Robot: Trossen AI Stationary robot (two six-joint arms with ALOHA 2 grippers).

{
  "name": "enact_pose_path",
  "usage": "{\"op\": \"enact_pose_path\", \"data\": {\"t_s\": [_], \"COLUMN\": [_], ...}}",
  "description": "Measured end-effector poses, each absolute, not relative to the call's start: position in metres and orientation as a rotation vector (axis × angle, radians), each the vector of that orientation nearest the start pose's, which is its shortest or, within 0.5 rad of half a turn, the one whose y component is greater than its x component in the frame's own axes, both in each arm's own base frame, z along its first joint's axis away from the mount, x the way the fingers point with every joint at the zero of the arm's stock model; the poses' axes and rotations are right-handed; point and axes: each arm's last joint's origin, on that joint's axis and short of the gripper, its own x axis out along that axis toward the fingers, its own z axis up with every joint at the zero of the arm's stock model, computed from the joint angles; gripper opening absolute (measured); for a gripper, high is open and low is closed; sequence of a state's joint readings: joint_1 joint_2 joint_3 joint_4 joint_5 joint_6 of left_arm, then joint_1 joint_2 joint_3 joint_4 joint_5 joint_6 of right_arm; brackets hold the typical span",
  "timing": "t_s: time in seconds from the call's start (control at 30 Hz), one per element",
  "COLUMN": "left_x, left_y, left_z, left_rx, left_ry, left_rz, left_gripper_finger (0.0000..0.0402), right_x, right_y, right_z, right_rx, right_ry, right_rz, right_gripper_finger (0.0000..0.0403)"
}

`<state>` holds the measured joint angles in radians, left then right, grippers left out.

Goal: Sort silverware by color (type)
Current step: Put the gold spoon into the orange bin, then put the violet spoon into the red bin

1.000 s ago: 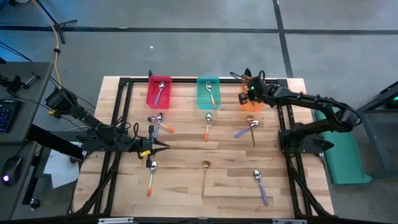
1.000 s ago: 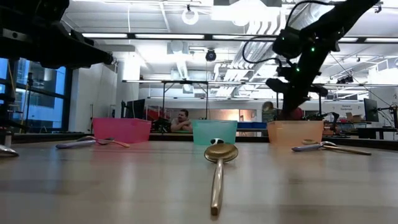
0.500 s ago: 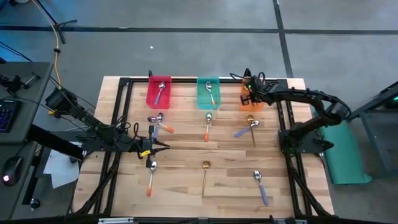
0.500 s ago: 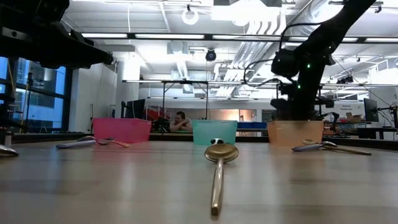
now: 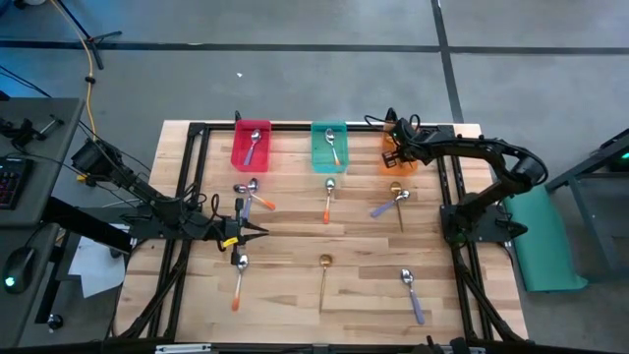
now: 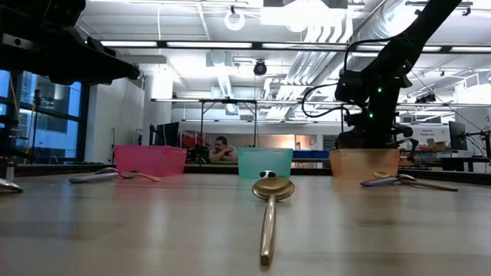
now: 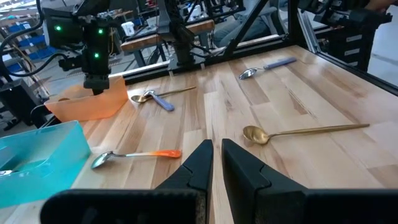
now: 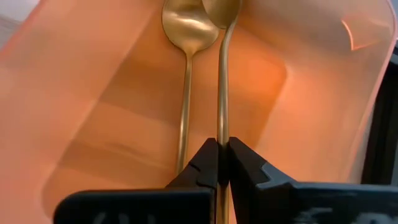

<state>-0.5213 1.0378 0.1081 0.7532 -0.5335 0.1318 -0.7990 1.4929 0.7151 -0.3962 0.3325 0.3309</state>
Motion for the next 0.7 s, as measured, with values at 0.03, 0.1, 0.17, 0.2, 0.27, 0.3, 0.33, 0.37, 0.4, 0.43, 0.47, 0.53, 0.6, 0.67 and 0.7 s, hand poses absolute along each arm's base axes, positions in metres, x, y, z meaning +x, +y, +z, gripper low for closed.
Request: {"op": "enact_pose_path", "data": {"t_s": [0.03, 0.1, 0.17, 0.2, 0.27, 0.3, 0.33, 0.37, 0.4, 0.43, 0.47, 0.53, 0.6, 0.67, 0.7], "left_x": [0.156, 0.156, 0.156, 0.156, 0.156, 0.156, 0.156, 0.156, 0.156, 0.156, 0.156, 0.156, 0.156, 0.156, 0.156], "left_y": [-0.073, -0.073, -0.073, -0.073, -0.073, -0.073, -0.073, -0.073, -0.073, -0.073, -0.073, -0.073, -0.073, -0.073, -0.073], "left_z": [0.154, 0.154, 0.154, 0.154, 0.154, 0.154, 0.154, 0.154, 0.154, 0.154, 0.154, 0.154, 0.154, 0.154, 0.154], "left_rx": [0.22, 0.22, 0.22, 0.22, 0.22, 0.22, 0.22, 0.221, 0.22, 0.221, 0.221, 0.22, 0.22, 0.22, 0.22], "left_ry": [0.153, 0.153, 0.153, 0.153, 0.153, 0.153, 0.153, 0.153, 0.153, 0.153, 0.153, 0.153, 0.153, 0.153, 0.153], "left_rz": [0.002, 0.002, 0.002, 0.002, 0.002, 0.002, 0.002, 0.002, 0.002, 0.002, 0.002, 0.003, 0.003, 0.003, 0.003], "left_gripper_finger": [0.0023, 0.0023, 0.0023, 0.0023, 0.0023, 0.0023, 0.0023, 0.0023, 0.0023, 0.0023, 0.0023, 0.0023, 0.0023, 0.0023, 0.0023], "right_x": [0.17, 0.17, 0.169, 0.169, 0.17, 0.17, 0.17, 0.17, 0.17, 0.169, 0.169, 0.169, 0.171, 0.174, 0.176], "right_y": [-0.188, -0.188, -0.188, -0.188, -0.187, -0.187, -0.187, -0.187, -0.187, -0.187, -0.187, -0.184, -0.18, -0.173, -0.169], "right_z": [0.15, 0.15, 0.15, 0.15, 0.15, 0.15, 0.15, 0.15, 0.151, 0.152, 0.154, 0.16, 0.167, 0.176, 0.181], "right_rx": [0.541, 0.527, 0.525, 0.523, 0.516, 0.514, 0.511, 0.508, 0.505, 0.501, 0.497, 0.487, 0.452, 0.409, 0.389], "right_ry": [1.035, 1.045, 1.047, 1.048, 1.052, 1.052, 1.052, 1.051, 1.05, 1.047, 1.039, 1.022, 1.001, 0.973, 0.955], "right_rz": [-1.188, -1.178, -1.176, -1.175, -1.17, -1.172, -1.176, -1.179, -1.181, -1.18, -1.18, -1.175, -1.163, -1.14, -1.131], "right_gripper_finger": [0.0, 0.0, 0.0001, 0.0004, 0.0018, 0.0027, 0.0039, 0.0051, 0.0062, 0.0073, 0.0082, 0.0093, 0.0096, 0.0091, 0.0086]}}
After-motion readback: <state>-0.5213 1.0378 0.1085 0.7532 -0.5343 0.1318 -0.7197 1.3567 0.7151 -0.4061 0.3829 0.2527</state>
